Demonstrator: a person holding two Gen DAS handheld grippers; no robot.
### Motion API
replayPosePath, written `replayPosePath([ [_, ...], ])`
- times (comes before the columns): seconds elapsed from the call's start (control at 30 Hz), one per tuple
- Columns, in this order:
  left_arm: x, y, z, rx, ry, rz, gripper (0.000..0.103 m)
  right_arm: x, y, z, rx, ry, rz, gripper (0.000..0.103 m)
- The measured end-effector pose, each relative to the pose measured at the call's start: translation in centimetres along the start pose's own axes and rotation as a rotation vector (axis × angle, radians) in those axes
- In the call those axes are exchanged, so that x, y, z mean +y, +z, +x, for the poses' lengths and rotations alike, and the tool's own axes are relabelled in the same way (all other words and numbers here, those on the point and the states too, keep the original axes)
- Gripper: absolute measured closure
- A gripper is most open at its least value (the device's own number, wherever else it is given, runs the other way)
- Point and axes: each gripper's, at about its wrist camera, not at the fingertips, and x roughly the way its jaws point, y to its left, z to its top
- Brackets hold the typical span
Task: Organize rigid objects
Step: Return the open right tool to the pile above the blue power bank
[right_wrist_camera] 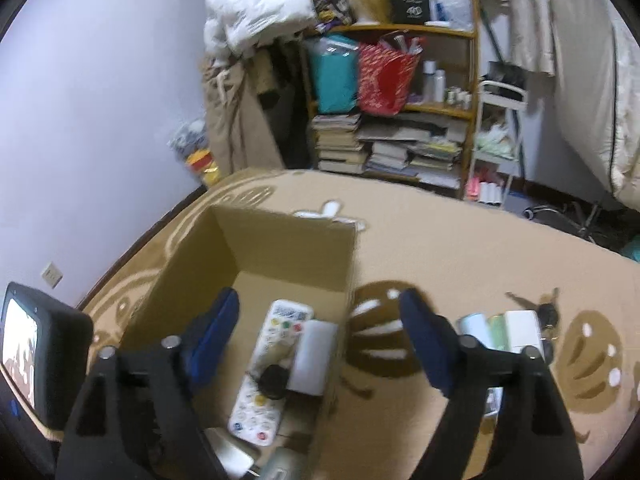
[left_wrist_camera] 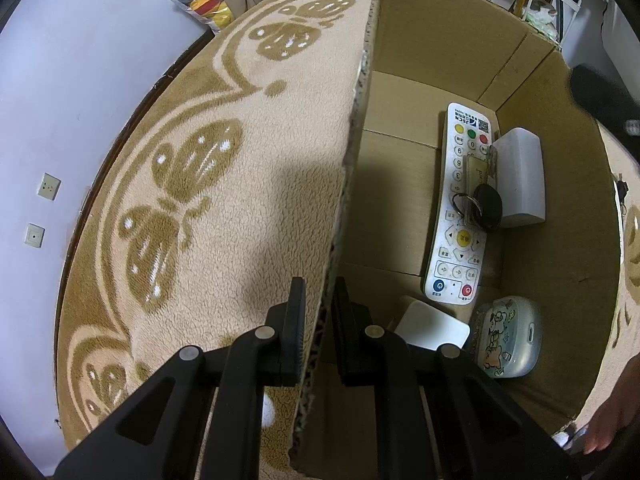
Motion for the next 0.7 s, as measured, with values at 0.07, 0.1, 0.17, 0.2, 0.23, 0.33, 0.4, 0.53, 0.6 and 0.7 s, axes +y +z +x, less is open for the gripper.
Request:
replayPosePath([
  [0.07,0.0,0.0,0.0,0.000,0.000,0.000,0.090,-1.2,0.0,-0.1,0.015,-0.011,0.008,0.012],
  [0.1,0.0,0.0,0.0,0.000,0.000,-0.001,0.090,-1.8,-0.1,-0.1,0.017,-0.015,0.013,0.011],
  [0.17,0.0,0.0,0.0,0.000,0.002,0.001,0.090,-2.8,-0.3,-0.2,0.020,-0.028,0.016,0.005],
  [0.2,-0.1,-0.1,0.0,0.000,0.003,0.001,0.090,-3.4,-0.3,-0.2,0.026,-0.039,0.015,0.005],
  [0.23,-0.1,-0.1,0.0,0.000,0.003,0.002,0.090,-4.0,-0.4,-0.1,0.034,-0.048,0.013,0.005],
  [0.33,0.0,-0.1,-0.1,0.000,0.002,0.000,0.090,-5.6,-0.5,0.3,0.061,-0.070,0.012,0.005],
  [0.4,0.0,0.0,-0.1,0.000,0.003,0.001,0.090,-6.5,-0.7,0.4,0.072,-0.082,0.009,0.005],
  [0.53,0.0,0.0,0.0,0.000,0.002,0.000,0.090,-8.0,-0.9,1.1,0.100,-0.121,-0.014,0.005],
  [0.6,0.0,0.0,0.0,0.000,0.002,0.000,0.090,-8.7,-1.1,1.5,0.107,-0.166,-0.017,0.005],
  [0.7,0.0,0.0,-0.1,-0.001,0.004,0.002,0.090,-9.5,-1.7,2.2,0.128,-0.184,-0.021,0.005],
])
